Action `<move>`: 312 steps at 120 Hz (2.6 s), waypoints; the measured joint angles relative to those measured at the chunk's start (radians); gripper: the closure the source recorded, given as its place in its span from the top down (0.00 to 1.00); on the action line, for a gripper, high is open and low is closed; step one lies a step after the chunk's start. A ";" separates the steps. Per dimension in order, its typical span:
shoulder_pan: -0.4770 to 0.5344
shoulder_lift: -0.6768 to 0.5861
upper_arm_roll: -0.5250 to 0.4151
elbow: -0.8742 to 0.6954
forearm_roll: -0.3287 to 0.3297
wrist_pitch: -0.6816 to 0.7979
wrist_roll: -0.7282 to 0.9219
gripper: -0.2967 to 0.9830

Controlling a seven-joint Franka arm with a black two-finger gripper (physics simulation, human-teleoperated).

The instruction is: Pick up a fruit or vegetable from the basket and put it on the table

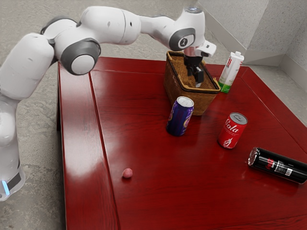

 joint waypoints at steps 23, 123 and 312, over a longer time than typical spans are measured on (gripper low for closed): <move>-0.005 0.038 -0.001 0.017 0.102 0.003 -0.019 0.75; 0.006 0.080 -0.029 0.063 0.002 -0.052 -0.030 0.75; 0.037 0.002 -0.033 0.138 0.072 -0.215 -0.017 0.48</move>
